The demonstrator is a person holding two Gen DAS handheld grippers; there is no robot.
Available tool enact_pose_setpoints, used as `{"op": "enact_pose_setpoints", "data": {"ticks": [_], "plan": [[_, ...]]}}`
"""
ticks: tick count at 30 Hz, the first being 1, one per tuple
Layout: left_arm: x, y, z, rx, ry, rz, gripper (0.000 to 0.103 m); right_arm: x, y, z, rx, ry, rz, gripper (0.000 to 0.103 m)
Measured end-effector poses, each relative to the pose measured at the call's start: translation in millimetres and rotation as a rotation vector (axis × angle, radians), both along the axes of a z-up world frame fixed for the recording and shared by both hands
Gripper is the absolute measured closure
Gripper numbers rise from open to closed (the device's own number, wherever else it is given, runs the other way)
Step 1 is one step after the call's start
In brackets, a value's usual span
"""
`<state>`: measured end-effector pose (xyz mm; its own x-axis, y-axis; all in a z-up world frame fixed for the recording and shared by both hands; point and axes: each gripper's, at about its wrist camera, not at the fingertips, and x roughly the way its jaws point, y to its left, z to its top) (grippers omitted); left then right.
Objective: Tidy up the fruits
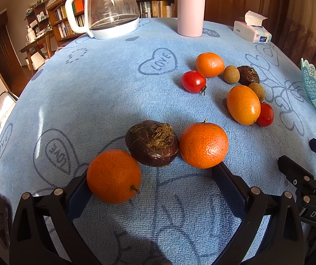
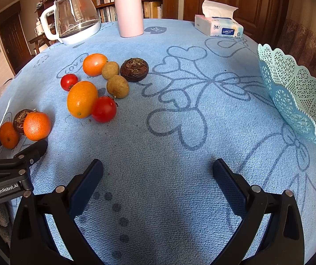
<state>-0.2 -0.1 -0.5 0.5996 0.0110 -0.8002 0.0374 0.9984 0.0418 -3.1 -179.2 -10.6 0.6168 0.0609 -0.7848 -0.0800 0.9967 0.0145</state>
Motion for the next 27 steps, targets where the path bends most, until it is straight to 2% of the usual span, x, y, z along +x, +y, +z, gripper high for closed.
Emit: {"op": "enact_pose_setpoints", "data": {"ticks": [27], "plan": [[-0.7, -2.0, 0.0, 0.011, -0.001, 0.008, 0.005, 0.5, -0.7, -0.5, 0.01, 0.001, 0.001, 0.002]]}}
